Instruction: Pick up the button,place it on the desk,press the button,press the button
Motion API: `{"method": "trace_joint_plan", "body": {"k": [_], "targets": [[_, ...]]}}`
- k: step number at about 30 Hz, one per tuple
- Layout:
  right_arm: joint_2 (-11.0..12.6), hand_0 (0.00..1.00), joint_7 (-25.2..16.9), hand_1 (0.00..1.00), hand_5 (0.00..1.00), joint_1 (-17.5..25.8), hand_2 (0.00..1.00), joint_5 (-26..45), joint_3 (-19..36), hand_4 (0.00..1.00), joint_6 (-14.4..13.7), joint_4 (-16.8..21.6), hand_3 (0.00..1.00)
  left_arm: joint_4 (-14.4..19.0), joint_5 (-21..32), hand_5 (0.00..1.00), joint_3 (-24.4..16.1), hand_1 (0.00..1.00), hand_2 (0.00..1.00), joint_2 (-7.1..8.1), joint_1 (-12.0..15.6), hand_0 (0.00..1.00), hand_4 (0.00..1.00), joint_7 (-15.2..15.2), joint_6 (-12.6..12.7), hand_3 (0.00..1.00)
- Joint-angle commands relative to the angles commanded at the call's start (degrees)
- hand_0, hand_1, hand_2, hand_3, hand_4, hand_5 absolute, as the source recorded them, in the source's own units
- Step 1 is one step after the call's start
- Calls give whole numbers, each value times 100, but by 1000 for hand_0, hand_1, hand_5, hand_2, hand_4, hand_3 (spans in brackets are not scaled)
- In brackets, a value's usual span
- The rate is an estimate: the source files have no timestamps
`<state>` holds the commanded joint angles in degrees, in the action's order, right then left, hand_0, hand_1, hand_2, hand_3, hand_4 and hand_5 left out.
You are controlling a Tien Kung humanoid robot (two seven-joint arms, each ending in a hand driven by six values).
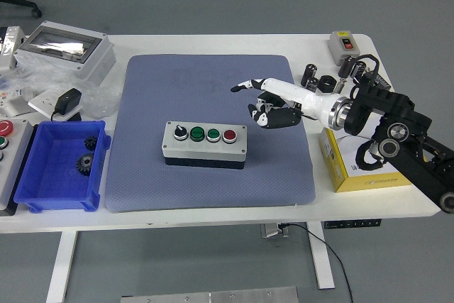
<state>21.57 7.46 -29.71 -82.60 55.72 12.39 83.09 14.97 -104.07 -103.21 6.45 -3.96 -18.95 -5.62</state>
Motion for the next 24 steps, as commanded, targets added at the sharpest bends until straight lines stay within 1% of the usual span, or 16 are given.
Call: {"method": "trace_joint_plan", "body": {"k": [1, 2, 3, 4, 5, 6, 7, 8, 11, 12, 13, 16, 18, 19, 21, 24], "targets": [[-81, 113, -155, 184, 90, 125, 299, 37, 130, 233, -206, -59, 888, -2, -6, 73, 1, 570, 504, -11, 0, 662, 435, 0, 5, 577], [-171, 113, -336, 184, 90, 251, 299, 145, 262, 233, -413, -138, 888, -6, -22, 73, -5, 570, 504, -20, -3, 662, 435, 8, 9, 577], [-286, 113, -598, 184, 90, 431, 299, 328, 448, 233, -688, -239, 888, -16, -56, 73, -22, 570, 504, -30, -11, 662, 435, 28, 13, 577], [-339, 113, -763, 184, 90, 534, 299, 441, 556, 233, -859, -284, 888, -25, -80, 73, -34, 570, 504, -34, -18, 662, 435, 48, 13, 577], [-409, 113, -1029, 184, 90, 696, 299, 631, 723, 233, -1134, -358, 888, -47, -115, 73, -52, 570, 504, -39, -30, 662, 435, 94, 12, 577], [-447, 113, -1200, 184, 90, 796, 299, 758, 827, 233, -1306, -405, 888, -65, -140, 73, -66, 570, 504, -41, -37, 662, 435, 133, 12, 577], [-488, 287, -1436, 442, 202, 934, 566, 931, 966, 490, -1547, -460, 885, -90, -179, 74, -87, 569, 504, -45, -47, 662, 434, 187, 11, 576], [-517, 287, -1667, 442, 202, 1070, 566, 1105, 1099, 490, -1786, -508, 885, -116, -222, 74, -109, 569, 504, -49, -57, 662, 434, 242, 4, 576], [-559, 287, -2255, 442, 202, 1472, 566, 1564, 1448, 490, -2348, -603, 885, -183, -318, 74, -150, 569, 504, -71, -78, 662, 434, 375, -19, 576], [-563, 287, -2364, 442, 202, 1546, 566, 1646, 1492, 490, -2448, -613, 885, -189, -330, 74, -155, 569, 504, -75, -80, 662, 434, 386, -22, 576], [-572, 672, -2509, 706, 212, 1659, 737, 1761, 1546, 578, -2580, -626, 814, -192, -338, 77, -156, 569, 503, -81, -80, 661, 432, 389, -25, 576], [-621, 672, -2981, 706, 212, 2035, 737, 2131, 1629, 578, -3004, -674, 814, -170, -333, 77, -146, 569, 503, -84, -76, 661, 432, 328, -24, 576], [-657, 672, -3196, 706, 212, 2146, 737, 2244, 1624, 578, -3168, -709, 814, -138, -324, 77, -138, 569, 503, -73, -73, 661, 432, 254, -22, 576], [-674, 741, -3286, 721, 286, 2175, 738, 2275, 1622, 600, -3217, -724, 720, -123, -319, 82, -136, 568, 503, -65, -72, 662, 429, 220, -20, 575], [-707, 741, -3412, 721, 286, 2197, 738, 2309, 1621, 600, -3276, -746, 720, -93, -317, 82, -141, 568, 503, -40, -74, 662, 429, 156, -17, 575], [-716, 741, -3489, 721, 286, 2192, 738, 2332, 1626, 600, -3287, -756, 720, -67, -361, 82, -177, 568, 503, -3, -88, 662, 429, 109, -23, 575]]}}
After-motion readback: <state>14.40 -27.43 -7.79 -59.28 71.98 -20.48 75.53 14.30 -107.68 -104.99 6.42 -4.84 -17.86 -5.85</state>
